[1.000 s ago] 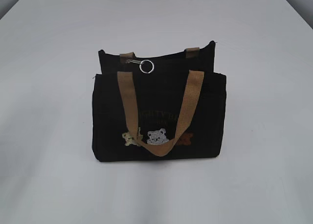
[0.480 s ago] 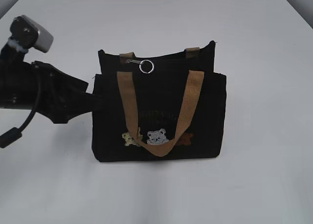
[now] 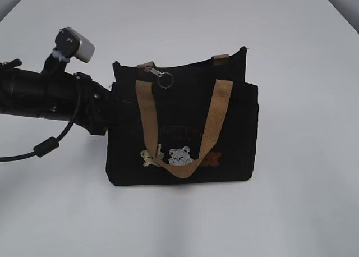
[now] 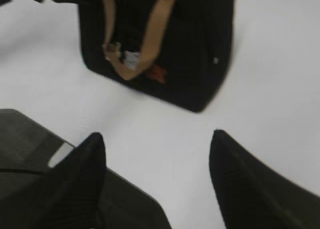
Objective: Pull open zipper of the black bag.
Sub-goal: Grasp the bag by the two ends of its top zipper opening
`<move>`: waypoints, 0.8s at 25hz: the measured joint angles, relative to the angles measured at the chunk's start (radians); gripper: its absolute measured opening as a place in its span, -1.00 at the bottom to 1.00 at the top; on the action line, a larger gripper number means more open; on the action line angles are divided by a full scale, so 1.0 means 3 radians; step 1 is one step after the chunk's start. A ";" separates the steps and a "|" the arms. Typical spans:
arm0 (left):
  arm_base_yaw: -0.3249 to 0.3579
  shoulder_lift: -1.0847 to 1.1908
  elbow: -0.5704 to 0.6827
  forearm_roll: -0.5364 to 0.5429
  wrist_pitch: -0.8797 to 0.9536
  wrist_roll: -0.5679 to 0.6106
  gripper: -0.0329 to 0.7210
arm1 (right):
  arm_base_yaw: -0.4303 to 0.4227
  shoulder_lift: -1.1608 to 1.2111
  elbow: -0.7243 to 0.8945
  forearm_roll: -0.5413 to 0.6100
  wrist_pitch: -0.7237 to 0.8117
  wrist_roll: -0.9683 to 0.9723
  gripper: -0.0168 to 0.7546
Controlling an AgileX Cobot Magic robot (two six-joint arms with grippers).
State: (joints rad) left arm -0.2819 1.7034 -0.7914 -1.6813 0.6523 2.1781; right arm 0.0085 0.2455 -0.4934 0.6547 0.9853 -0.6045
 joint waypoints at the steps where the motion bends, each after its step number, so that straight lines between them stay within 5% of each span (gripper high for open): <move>1: 0.0000 0.0000 0.0000 -0.0001 0.0003 0.0000 -0.75 | 0.0000 0.0252 -0.0006 0.0292 -0.0149 -0.0281 0.33; 5: 0.0000 0.0000 0.0000 -0.0021 0.0003 0.0003 -0.75 | 0.0087 0.1683 -0.0175 0.1587 -0.0665 -0.1927 0.27; 8: 0.0000 0.0000 0.0000 -0.0022 0.0003 0.0007 -0.75 | 0.0484 0.2773 -0.0619 0.2130 -0.0940 -0.3114 0.27; 13: 0.0000 0.0000 0.0000 -0.0025 0.0003 0.0007 -0.75 | 0.1229 0.4014 -0.1513 0.1911 -0.1482 -0.3631 0.26; 20: 0.0000 0.0000 0.0000 -0.0026 -0.0001 0.0007 -0.75 | 0.1614 0.4750 -0.2020 0.1590 -0.1912 -0.3675 0.25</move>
State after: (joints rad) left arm -0.2819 1.7034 -0.7914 -1.6891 0.6521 2.1801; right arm 0.4926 1.6705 -1.0995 1.1317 0.4118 -1.7069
